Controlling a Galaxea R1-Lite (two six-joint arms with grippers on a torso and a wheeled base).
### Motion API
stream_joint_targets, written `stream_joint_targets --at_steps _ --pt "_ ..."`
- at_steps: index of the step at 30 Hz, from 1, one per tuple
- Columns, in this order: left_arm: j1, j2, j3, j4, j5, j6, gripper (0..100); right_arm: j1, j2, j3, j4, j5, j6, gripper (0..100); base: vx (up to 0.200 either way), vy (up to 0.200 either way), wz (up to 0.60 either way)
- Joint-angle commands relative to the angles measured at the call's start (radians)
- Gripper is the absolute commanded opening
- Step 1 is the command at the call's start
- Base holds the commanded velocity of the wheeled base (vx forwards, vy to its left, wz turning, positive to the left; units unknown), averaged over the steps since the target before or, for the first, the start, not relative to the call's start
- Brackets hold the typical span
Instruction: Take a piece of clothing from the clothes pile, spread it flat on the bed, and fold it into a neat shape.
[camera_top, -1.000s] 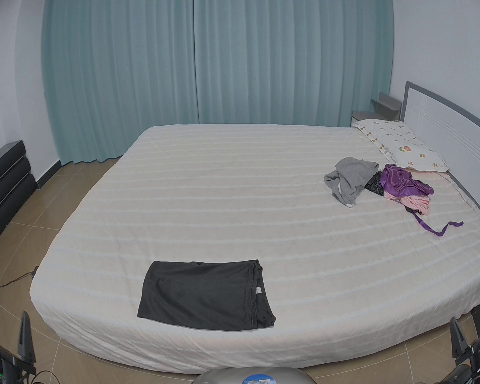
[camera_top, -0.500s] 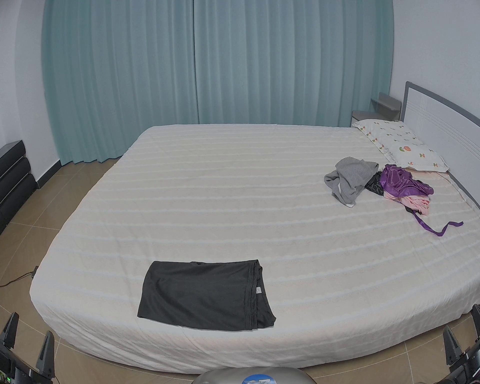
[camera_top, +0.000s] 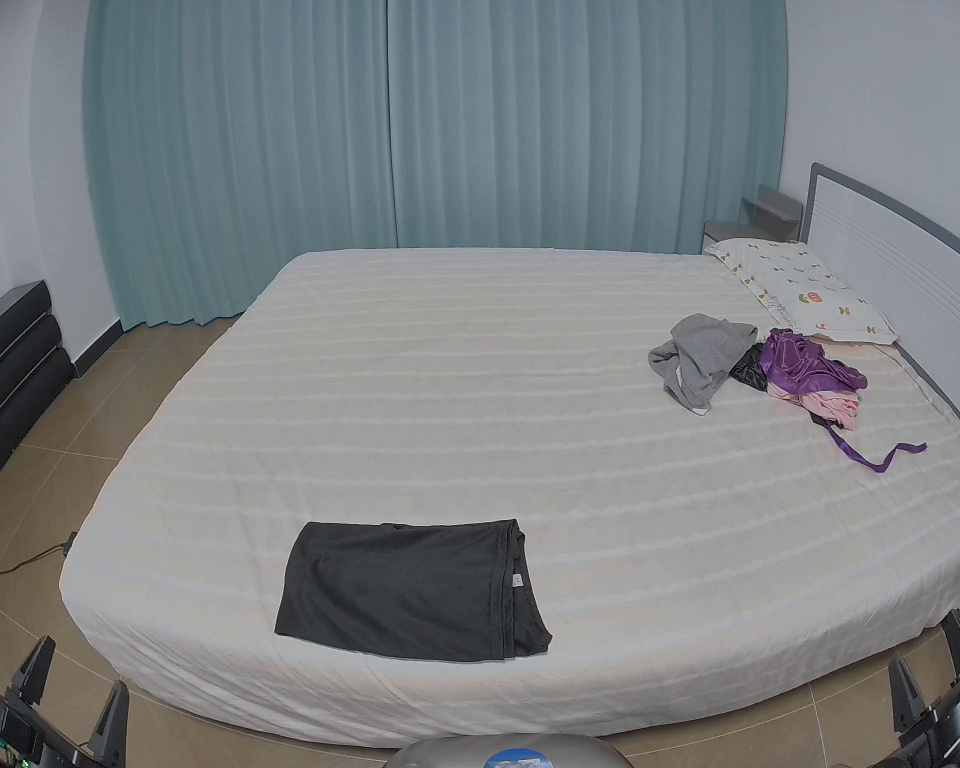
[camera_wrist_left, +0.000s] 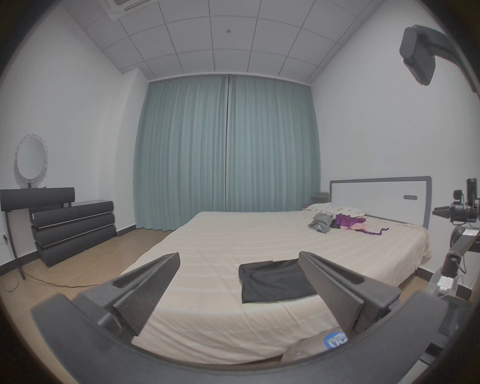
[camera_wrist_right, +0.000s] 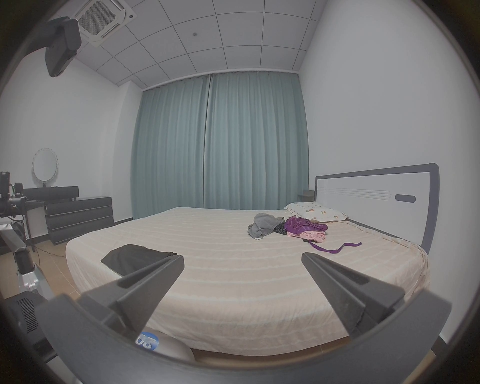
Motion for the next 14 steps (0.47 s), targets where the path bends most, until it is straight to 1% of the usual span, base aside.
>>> stream_joint_targets --at_steps 1,3,14 --pt "0.001 -0.009 0.018 0.011 0.015 0.008 100 0.0 -0.015 0.016 0.0 0.003 0.001 100 0.0 0.0 0.0" --pt "0.0 -0.009 0.018 0.01 0.029 0.008 100 0.0 -0.015 0.016 0.0 0.003 0.001 100 0.0 0.0 0.0" --pt "0.001 -0.01 0.018 0.01 0.029 0.002 100 0.002 -0.015 0.016 0.0 0.003 0.01 100 0.0 0.0 0.0"
